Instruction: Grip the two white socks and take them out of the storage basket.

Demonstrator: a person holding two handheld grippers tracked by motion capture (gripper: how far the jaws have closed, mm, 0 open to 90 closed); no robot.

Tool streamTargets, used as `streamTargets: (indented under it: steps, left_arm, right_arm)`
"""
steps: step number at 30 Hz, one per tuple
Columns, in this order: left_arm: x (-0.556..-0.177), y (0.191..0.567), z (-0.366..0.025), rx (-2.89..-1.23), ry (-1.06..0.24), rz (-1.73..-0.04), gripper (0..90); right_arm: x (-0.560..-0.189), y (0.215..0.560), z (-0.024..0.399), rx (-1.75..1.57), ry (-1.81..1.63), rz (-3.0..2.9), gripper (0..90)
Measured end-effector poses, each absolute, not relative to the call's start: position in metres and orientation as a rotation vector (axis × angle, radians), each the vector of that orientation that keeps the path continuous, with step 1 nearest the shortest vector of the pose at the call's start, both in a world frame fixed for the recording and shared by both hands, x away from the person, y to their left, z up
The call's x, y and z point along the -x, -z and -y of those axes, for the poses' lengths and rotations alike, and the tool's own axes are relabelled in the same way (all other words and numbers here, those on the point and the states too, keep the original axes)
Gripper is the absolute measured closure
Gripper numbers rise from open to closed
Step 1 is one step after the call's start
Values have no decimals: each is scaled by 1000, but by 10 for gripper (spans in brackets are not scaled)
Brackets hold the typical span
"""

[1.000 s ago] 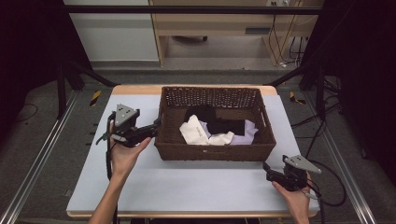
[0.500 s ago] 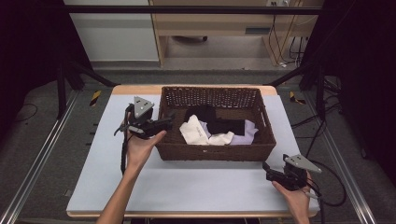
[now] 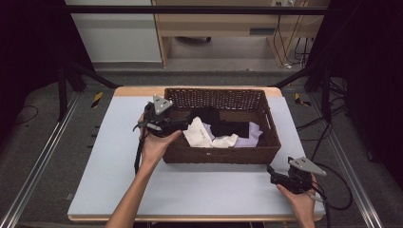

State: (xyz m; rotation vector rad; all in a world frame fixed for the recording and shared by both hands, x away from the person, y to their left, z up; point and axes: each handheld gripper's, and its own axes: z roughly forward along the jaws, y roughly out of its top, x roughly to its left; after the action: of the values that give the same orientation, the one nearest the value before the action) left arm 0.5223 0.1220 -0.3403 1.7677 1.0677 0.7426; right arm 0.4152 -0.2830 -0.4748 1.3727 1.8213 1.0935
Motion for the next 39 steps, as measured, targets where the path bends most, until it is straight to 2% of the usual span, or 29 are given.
streamTargets:
  steps: [27, 31, 39]
  left_arm:
    - [-587, 363, -86, -1825, -707, -1105, 159]
    - [-596, 373, -84, -1827, -688, -1121, 186]
    - [-609, 390, -86, -1933, -633, -1142, 250]
  right_arm:
    - [-416, 478, 285, -1384, -1092, -1837, 141]
    - [-416, 478, 285, -1390, -1094, -1839, 143]
    - [-417, 480, 285, -1391, -1088, -1847, 144]
